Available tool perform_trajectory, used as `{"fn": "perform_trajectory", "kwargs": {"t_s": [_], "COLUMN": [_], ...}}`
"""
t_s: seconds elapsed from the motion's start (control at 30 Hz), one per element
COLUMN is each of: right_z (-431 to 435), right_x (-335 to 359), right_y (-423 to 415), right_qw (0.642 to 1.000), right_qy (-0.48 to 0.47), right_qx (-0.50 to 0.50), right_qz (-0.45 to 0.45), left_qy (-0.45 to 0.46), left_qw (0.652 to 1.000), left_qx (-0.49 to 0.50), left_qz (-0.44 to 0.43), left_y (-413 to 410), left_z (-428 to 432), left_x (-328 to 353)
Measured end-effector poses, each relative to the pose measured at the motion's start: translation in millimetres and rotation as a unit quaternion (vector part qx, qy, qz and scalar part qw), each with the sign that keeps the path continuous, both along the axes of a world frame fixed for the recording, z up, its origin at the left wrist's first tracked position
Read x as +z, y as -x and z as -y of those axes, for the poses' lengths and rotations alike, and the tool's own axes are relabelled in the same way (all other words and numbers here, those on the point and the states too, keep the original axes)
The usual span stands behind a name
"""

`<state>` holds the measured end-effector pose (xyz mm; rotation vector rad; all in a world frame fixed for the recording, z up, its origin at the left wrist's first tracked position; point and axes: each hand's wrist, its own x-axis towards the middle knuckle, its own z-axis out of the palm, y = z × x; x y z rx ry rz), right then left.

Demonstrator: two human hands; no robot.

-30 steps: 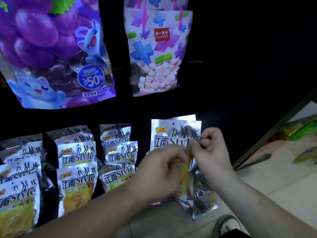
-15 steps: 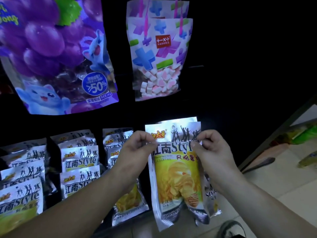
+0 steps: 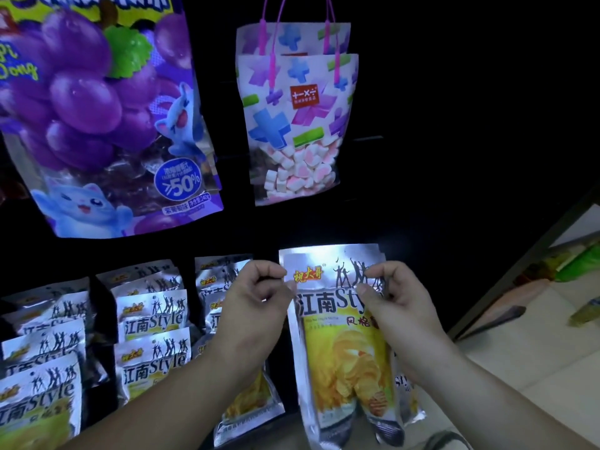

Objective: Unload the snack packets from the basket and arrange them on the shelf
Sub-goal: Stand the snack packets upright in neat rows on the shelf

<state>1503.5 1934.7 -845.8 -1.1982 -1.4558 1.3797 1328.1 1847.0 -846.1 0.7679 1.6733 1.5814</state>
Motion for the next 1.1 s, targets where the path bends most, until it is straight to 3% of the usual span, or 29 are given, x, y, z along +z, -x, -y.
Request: {"fn": "perform_trajectory", "kwargs": {"t_s": [0.27,0.43,0.6,0.93,1.1], "right_z": [2.1,-0.8,-1.3,16.3,5.9], "right_x": [4.4,1.3,-6.9,-75.7,-156.7], "right_y": [-4.2,-5.3,-14.9,-82.5,-117.4], "right_qw": [0.999,0.997,0.998,0.982,0.957], "right_qy": [0.024,0.056,0.058,0.04,0.112], "right_qx": [0.035,0.013,0.031,0.035,0.019], "right_qz": [-0.018,-0.045,-0.025,0.179,0.268], "left_qy": [-0.006,0.034,0.047,0.105,0.142], "left_qw": [0.999,0.987,0.993,0.983,0.972], "left_qx": [-0.013,-0.148,-0.109,-0.115,-0.135], "left_qz": [-0.042,-0.045,-0.02,-0.098,-0.128], "left_y": [2.7,3.0,1.6,-34.3,-56.7], "left_z": [2.4,9.0,7.8,14.7,2.8], "left_x": [2.6,1.9,-5.4,-49.0,-94.2]}}
